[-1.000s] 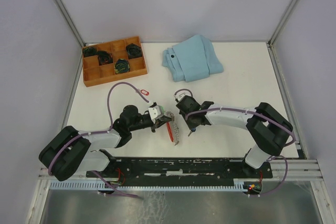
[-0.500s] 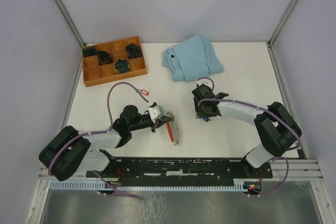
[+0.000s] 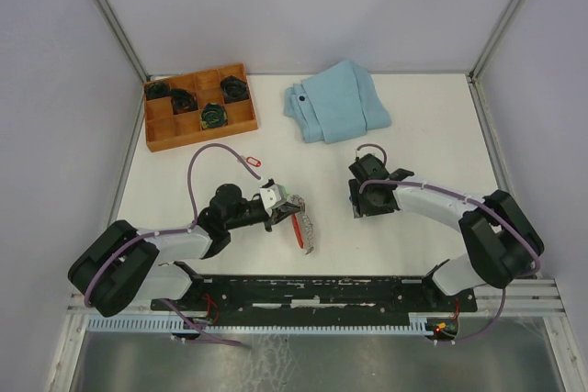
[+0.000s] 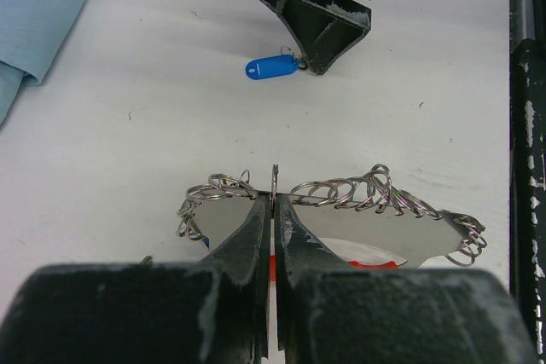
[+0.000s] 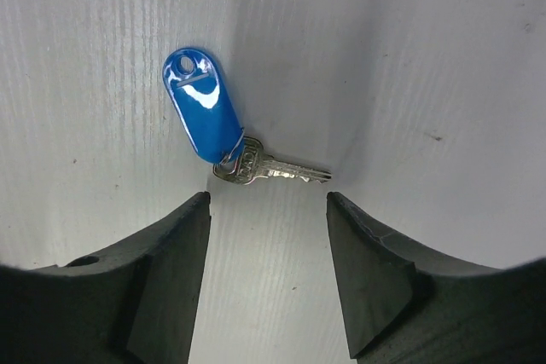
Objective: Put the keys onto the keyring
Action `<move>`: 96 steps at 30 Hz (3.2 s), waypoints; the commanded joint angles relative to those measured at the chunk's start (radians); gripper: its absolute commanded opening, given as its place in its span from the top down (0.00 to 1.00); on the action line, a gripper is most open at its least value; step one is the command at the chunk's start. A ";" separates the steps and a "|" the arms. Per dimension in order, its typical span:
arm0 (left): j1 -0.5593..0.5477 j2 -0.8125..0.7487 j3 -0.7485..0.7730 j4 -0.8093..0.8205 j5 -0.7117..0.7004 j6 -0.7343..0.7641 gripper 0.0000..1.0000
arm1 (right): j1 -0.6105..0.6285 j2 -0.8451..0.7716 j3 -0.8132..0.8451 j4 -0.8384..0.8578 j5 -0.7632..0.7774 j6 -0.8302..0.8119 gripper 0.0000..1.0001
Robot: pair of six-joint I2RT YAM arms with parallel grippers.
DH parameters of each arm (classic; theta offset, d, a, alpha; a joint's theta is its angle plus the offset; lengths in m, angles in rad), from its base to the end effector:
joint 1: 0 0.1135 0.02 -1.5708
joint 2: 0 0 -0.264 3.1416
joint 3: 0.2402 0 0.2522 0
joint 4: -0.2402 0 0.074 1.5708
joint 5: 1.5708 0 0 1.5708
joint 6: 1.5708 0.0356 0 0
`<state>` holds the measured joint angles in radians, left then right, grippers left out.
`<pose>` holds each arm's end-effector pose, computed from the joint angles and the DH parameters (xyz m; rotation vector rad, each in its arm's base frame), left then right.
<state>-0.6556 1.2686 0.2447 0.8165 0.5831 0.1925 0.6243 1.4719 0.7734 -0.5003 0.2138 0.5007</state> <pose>0.1637 -0.1506 0.1662 1.1217 1.4365 -0.8470 0.2151 0.1456 0.1633 -0.1129 2.7130 0.0260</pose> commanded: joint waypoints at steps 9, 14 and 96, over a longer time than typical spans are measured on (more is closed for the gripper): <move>0.005 -0.008 0.021 0.073 0.025 0.012 0.97 | 0.071 -0.113 0.022 0.033 0.141 0.168 0.47; 0.005 -0.011 0.019 0.072 0.026 0.012 0.97 | 0.162 -0.079 0.022 0.062 0.344 0.322 0.57; 0.005 0.054 0.097 0.041 0.116 0.062 0.97 | 0.222 -0.362 0.035 0.057 -0.377 -0.596 0.99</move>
<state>-0.6556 1.3010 0.2878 0.7933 0.6514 0.2111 0.8665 1.0668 0.7441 -0.3851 0.1303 0.0669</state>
